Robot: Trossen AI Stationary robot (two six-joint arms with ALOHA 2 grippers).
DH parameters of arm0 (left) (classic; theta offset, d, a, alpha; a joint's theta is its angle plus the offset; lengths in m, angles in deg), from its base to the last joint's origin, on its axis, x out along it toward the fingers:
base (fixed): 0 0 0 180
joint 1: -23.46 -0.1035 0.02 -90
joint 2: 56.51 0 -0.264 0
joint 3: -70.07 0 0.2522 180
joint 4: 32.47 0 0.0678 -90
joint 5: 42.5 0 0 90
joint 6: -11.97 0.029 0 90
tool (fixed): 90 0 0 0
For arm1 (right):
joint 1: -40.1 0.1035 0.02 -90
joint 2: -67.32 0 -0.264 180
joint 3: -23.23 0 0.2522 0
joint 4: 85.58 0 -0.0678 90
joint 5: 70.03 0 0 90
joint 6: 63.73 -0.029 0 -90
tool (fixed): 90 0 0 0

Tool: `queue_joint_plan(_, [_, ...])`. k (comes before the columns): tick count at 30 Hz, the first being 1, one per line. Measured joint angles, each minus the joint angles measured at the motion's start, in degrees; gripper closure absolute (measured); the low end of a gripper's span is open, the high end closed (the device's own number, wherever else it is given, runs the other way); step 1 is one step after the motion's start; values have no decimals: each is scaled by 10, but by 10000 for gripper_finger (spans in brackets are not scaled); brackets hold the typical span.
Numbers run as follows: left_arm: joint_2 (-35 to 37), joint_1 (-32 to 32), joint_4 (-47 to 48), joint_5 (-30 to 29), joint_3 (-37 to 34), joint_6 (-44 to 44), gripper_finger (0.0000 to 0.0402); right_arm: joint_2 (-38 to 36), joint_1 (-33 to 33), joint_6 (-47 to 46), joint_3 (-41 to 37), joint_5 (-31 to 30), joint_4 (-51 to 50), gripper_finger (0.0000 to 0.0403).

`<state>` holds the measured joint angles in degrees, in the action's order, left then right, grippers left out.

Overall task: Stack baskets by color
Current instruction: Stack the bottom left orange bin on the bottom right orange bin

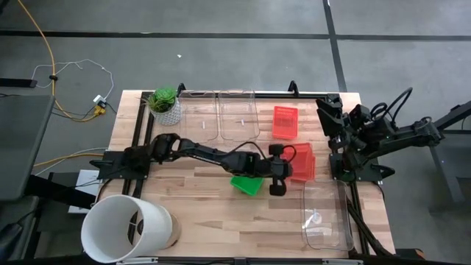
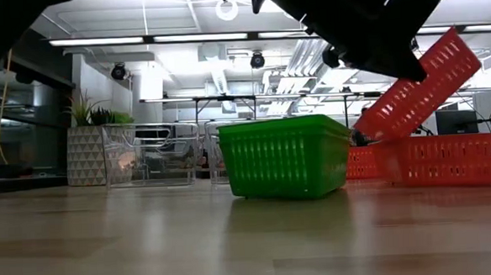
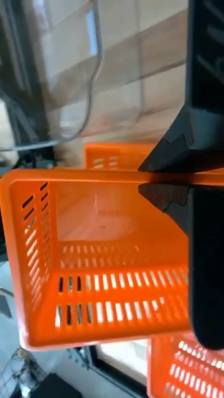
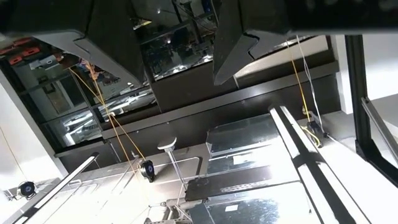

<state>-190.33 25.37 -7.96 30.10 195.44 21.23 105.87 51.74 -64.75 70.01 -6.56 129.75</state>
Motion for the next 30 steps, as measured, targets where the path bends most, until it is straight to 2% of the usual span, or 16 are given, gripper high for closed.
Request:
queue_joint_plan(14, [0, 8, 95, -43, 0, 10, 401, 0, 0, 0, 0, 0, -9, 222])
queue_joint_plan(22, [0, 16, 101, -39, 0, 73, 400, 0, 0, 0, 0, 0, -16, 222])
queue_joint_plan(30, [0, 16, 97, -47, 0, 92, 363, 0, 0, 0, 0, 1, -17, 222])
